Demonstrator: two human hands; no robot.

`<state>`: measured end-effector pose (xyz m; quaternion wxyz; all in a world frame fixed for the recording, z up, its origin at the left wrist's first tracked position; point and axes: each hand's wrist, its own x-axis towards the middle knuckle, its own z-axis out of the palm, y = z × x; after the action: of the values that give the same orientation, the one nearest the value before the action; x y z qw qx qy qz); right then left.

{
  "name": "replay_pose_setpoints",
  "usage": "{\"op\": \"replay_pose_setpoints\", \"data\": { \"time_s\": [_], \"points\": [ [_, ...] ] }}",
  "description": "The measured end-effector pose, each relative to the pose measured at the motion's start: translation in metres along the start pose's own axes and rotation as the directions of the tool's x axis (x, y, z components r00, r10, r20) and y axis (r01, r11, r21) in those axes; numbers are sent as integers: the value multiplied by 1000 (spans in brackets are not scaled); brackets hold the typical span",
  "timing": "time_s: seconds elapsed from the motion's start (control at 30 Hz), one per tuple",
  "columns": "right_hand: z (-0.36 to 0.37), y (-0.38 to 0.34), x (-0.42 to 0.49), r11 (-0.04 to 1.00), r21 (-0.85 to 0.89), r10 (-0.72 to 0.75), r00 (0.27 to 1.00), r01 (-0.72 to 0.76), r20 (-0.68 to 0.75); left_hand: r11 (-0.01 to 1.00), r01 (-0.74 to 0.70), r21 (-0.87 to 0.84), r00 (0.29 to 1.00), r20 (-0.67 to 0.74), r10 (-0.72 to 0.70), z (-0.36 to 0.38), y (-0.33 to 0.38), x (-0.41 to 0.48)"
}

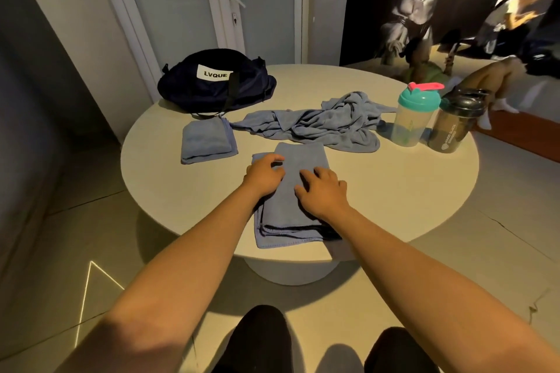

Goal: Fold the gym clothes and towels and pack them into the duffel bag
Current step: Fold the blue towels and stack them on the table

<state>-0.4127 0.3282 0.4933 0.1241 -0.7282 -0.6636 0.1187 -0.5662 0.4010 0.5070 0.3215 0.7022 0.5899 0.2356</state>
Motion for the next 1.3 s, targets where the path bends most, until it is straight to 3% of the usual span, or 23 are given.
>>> {"op": "replay_pose_setpoints", "data": {
  "time_s": [0.13,0.23,0.33,0.43,0.63,0.7,0.8,0.87,0.97,1.13,1.23,1.3],
  "points": [
    [12,2,-10,997,-31,-66,998,66,-12,998,68,16,996,52,-69,7,-1,18],
    [10,0,-9,999,11,-41,998,42,-41,998,16,-54,997,-74,-20,9,-8,13],
    [5,-8,-1,1000,-7,-2,998,1,-69,995,-65,-81,957,-286,40,4,-15,4],
    [-2,-18,6,999,-22,-43,998,42,-36,988,-53,-146,940,-341,1,1,-22,-3],
    [2,-24,5,994,-76,-67,976,84,209,970,24,-243,971,-225,-80,-6,-30,-5],
    [0,-23,3,993,-78,-75,975,93,208,960,34,-278,985,-156,-80,-7,-31,1],
    [-2,-23,2,988,-65,-138,988,142,64,936,115,-333,989,-51,-140,-9,-24,4],
    [1,-23,2,987,-41,-155,987,157,52,946,116,-303,990,-36,-133,-11,-20,7],
    [6,-20,0,993,-27,-111,986,115,122,993,56,-106,997,-49,-62,-11,-22,15],
    [3,-26,1,986,-58,-156,987,153,-45,993,113,-15,981,-154,-114,-9,-32,13],
    [10,-27,-1,987,-36,-151,980,157,126,995,98,-29,977,-187,-102,-9,-33,-6],
    [13,-27,-1,989,-36,-133,976,141,170,992,105,71,971,-223,-87,-5,-36,-22]
  ]
}}
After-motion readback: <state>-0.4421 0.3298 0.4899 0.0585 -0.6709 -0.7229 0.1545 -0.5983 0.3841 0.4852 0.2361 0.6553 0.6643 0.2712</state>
